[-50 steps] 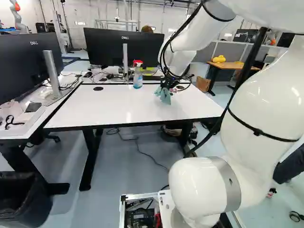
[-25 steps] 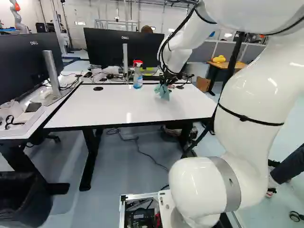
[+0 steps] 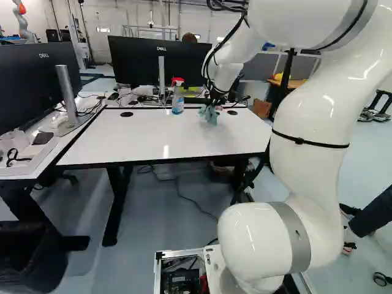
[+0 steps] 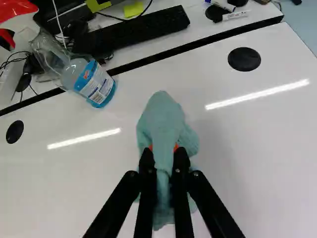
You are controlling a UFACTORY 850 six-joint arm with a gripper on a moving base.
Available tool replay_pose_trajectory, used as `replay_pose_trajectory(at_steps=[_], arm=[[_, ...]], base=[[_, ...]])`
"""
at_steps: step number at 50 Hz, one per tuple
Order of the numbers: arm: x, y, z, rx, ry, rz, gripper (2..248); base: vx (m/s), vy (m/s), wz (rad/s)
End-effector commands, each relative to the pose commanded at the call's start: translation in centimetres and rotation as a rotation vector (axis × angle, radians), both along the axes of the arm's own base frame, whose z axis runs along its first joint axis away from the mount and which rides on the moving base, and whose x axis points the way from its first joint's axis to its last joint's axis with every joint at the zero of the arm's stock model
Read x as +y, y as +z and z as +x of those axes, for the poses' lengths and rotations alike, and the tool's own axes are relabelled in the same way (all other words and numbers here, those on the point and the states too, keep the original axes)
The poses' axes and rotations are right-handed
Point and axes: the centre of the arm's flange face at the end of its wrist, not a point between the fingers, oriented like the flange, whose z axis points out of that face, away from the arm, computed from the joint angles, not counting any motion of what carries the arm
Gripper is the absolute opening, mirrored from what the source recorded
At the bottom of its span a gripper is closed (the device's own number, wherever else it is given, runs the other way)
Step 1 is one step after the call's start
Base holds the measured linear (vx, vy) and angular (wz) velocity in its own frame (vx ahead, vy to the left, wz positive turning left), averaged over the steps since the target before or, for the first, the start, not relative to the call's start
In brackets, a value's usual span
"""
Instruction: Clean the table with the green towel
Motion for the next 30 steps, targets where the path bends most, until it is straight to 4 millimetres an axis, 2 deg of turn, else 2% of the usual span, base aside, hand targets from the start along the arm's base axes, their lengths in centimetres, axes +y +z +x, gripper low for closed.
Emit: replay_pose_trajectory(at_steps=[30], arm=[[-0.2, -0.4, 5.7, -0.030, 0.001, -0.001, 37]], base=[[0.000, 0.000, 0.000]])
